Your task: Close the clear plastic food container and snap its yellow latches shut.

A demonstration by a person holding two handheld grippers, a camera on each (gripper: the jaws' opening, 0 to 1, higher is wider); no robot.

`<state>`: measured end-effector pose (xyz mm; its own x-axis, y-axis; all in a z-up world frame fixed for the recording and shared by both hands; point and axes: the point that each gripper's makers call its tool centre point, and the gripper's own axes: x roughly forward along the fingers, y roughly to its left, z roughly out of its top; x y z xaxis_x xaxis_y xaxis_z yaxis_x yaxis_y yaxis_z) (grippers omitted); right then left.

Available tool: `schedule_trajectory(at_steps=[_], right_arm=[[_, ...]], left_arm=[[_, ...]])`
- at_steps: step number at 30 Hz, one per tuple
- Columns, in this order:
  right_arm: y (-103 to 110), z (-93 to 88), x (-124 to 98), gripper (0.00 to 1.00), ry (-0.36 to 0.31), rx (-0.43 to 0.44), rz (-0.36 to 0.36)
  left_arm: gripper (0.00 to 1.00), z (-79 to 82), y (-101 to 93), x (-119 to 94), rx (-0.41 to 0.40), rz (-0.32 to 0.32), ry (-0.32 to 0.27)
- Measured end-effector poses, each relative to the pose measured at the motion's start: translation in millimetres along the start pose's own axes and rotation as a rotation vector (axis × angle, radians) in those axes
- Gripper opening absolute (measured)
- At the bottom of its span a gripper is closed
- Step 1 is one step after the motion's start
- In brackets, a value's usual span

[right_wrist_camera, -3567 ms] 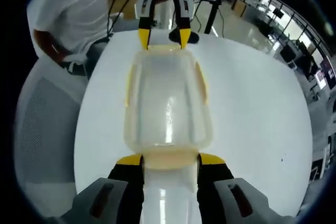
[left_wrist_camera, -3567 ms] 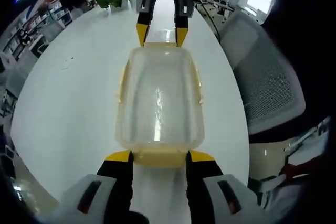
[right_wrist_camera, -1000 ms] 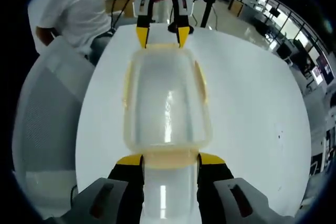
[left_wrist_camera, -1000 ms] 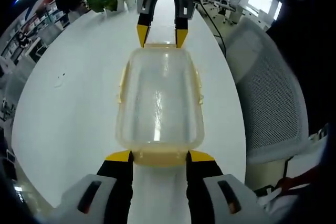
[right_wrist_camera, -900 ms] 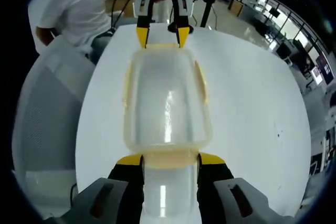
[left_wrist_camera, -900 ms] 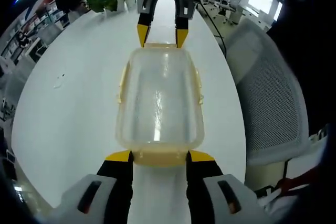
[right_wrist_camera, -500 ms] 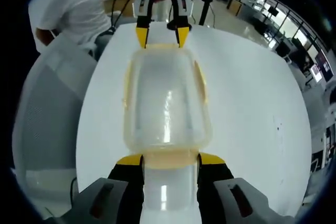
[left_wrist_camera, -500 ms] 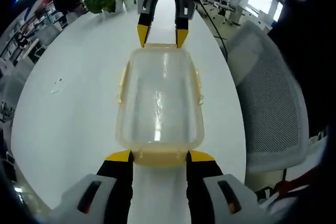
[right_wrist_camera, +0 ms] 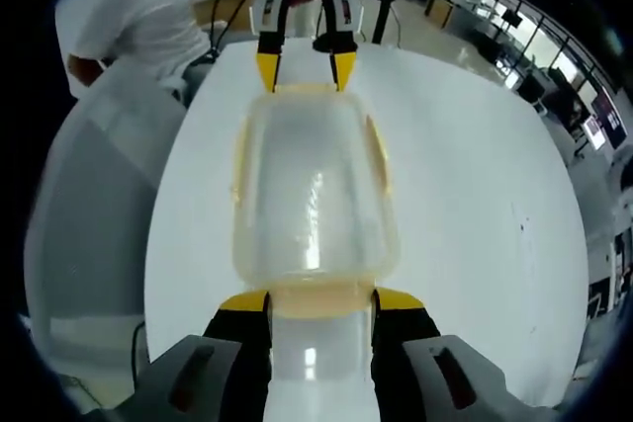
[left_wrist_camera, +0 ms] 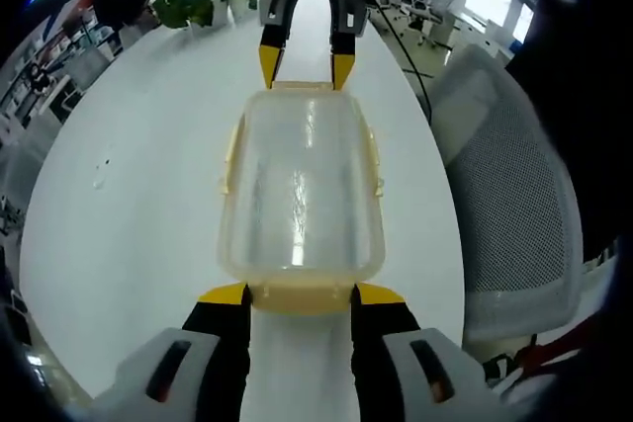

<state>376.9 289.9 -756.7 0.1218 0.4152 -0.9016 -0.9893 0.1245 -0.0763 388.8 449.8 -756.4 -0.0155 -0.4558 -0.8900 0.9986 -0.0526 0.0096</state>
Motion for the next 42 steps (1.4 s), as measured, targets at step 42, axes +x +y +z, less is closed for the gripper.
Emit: schedule_trajectory(at_steps=[42], right_arm=[[-3.3, -52.1, -16.7, 0.38, 0.022, 0.033, -0.017]], left_arm=[[0.39, 44.9, 4.3, 30.8, 0.026, -0.025, -0.020]])
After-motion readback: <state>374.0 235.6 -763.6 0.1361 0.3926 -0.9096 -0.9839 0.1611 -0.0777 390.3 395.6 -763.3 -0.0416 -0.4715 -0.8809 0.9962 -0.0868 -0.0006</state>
